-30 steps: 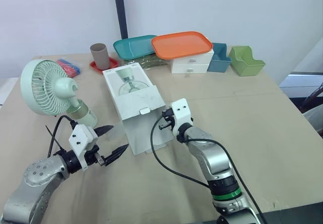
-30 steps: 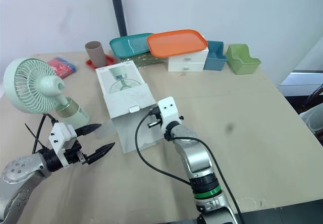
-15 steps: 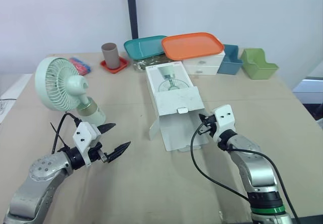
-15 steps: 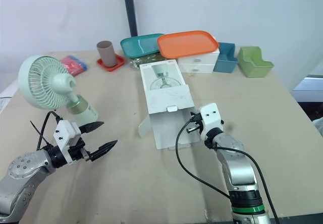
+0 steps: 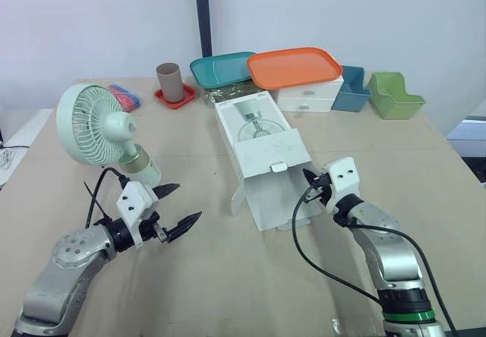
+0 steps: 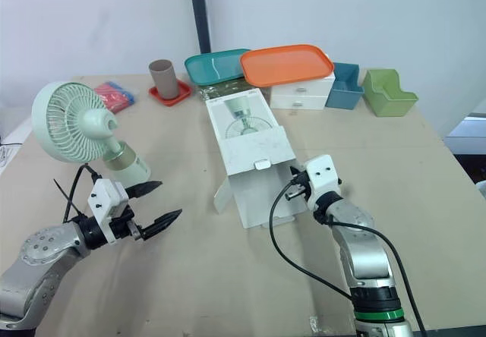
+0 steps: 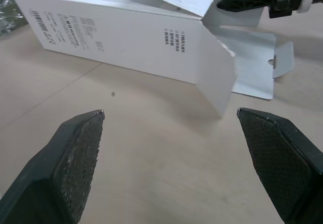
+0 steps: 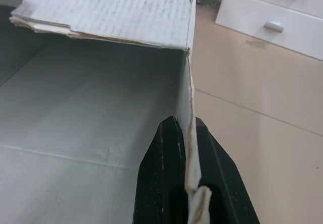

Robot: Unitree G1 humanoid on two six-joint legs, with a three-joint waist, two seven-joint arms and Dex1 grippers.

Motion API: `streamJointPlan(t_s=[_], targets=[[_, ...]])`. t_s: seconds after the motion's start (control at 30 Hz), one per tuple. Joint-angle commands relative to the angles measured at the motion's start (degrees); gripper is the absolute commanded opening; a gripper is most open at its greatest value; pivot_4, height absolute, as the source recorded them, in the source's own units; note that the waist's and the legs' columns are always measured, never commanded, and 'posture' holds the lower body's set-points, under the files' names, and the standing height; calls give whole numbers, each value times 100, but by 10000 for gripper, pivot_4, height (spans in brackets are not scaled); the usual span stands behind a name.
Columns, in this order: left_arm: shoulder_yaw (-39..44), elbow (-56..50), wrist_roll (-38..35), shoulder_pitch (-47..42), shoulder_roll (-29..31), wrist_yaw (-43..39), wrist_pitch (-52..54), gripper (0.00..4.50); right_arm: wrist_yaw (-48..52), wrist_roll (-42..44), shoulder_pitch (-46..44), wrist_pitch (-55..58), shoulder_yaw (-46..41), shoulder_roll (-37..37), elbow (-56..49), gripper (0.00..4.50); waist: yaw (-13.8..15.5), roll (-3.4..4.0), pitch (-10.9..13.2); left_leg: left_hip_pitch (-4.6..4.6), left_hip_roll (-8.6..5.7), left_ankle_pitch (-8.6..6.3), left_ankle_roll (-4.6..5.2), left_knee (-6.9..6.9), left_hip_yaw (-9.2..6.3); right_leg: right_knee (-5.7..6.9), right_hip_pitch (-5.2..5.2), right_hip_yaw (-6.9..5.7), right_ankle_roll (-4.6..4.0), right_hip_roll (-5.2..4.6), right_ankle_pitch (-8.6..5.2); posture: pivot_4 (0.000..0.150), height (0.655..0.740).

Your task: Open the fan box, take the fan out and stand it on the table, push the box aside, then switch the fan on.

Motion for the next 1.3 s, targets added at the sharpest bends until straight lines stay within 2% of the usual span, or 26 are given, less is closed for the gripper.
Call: streamJointPlan(t_s=[0.03,0.4,0.6,0.73,0.97,1.3], targets=[[103,-9,-11,-57,16,-10,-107,45000,5,41,24,-172,-125,-69,-110,307,0,0,0,1,0,0,1,0,1,0,0,2,0,1,0,1500,7400],[67,51,30,-90,-41,20,-146,45000,105,110,-51,-556,-339,-266,217,307,1,-1,0,2,3,-2,3,0,15,0,-4,13,-1,4,4,1500,7400],[131,-2,-6,15,3,-34,-183,45000,333,451,362,-643,-1015,-619,247,307,42,-2,-1,2,3,-4,8,0,20,-2,-3,17,1,4,5,1500,7400],[125,19,-23,17,23,-75,-190,45000,399,818,617,-675,-1828,-939,501,307,49,-2,-2,3,3,-18,33,3,26,-2,-2,20,3,4,7,1500,7400],[104,132,-39,-138,20,-169,-180,45000,-56,1132,705,-406,-2677,-984,689,307,43,0,-2,3,21,-24,43,3,72,-2,2,44,-3,18,19,1500,7400],[12,276,-33,-399,-13,-265,-160,45000,-632,1306,720,286,-2572,-638,391,307,42,2,-4,7,33,-24,43,3,93,-3,1,74,1,38,27,1500,7400]])
